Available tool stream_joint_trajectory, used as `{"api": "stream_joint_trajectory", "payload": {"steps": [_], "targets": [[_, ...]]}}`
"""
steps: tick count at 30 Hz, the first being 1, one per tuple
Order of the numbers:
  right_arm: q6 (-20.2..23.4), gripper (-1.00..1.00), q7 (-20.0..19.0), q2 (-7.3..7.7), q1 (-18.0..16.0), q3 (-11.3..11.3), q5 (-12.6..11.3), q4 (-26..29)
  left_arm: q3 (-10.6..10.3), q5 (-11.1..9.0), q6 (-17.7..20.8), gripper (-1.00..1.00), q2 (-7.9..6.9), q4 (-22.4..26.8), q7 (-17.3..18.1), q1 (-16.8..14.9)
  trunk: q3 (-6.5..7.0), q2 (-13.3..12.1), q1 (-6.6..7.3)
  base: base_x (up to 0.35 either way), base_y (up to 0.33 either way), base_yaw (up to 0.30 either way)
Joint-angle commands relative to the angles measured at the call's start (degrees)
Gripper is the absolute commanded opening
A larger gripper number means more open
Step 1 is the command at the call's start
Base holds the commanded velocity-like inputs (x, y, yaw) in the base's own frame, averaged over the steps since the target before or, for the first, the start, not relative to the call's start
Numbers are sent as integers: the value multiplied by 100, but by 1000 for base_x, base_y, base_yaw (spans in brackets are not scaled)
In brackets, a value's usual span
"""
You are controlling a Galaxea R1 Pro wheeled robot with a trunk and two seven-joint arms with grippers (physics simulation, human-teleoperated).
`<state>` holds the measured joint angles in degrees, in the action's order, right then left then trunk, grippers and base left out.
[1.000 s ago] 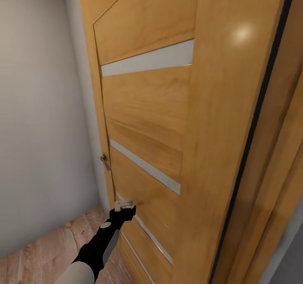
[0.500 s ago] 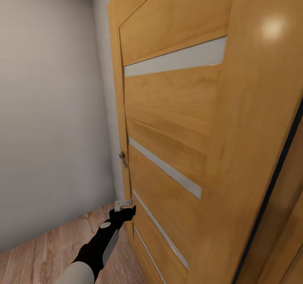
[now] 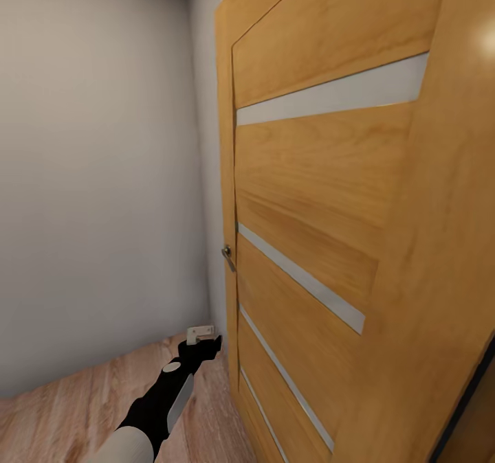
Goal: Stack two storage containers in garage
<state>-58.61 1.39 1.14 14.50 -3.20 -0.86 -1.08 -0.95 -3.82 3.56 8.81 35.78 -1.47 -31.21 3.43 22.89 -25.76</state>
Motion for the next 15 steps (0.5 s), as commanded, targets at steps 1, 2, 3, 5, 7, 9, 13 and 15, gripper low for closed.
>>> {"api": "stream_joint_trajectory", "payload": {"steps": [1, 2, 3, 5, 7, 9, 13, 15], "targets": [[-17, 100, 14, 0, 0, -32, -10, -6, -10, -40, 31, 100, -1, 8, -15, 1, 0, 3, -2, 0, 0, 105], [-17, 100, 13, 0, 0, -32, -10, -6, -10, -40, 31, 100, -2, 9, -13, 1, 0, 3, -2, 0, 0, 67], [-18, 100, 12, 0, 0, -32, -10, -6, -10, -40, 31, 100, -2, 9, -13, 1, 0, 3, -2, 0, 0, 43], [-18, 100, 15, 0, 0, -32, -10, -6, -10, -40, 29, 100, -2, 10, -12, 1, 0, 3, -2, 0, 0, 22], [-17, 100, 15, 0, 0, -32, -10, -6, -10, -40, 30, 100, -6, 9, -12, 1, 0, 3, -2, 0, 0, 12], [-18, 100, 15, 0, 0, -32, -10, -6, -10, -40, 30, 100, -6, 8, -11, 1, 0, 3, -2, 0, 0, 5], [-19, 100, 12, 2, 0, -32, -6, -6, -10, -40, 30, 100, -6, 9, -12, 1, 0, 3, -2, 0, 0, 1], [-19, 100, 13, 2, 0, -32, -9, -6, -10, -40, 30, 100, -9, 8, -13, 1, 0, 3, -2, 0, 0, 0]]}}
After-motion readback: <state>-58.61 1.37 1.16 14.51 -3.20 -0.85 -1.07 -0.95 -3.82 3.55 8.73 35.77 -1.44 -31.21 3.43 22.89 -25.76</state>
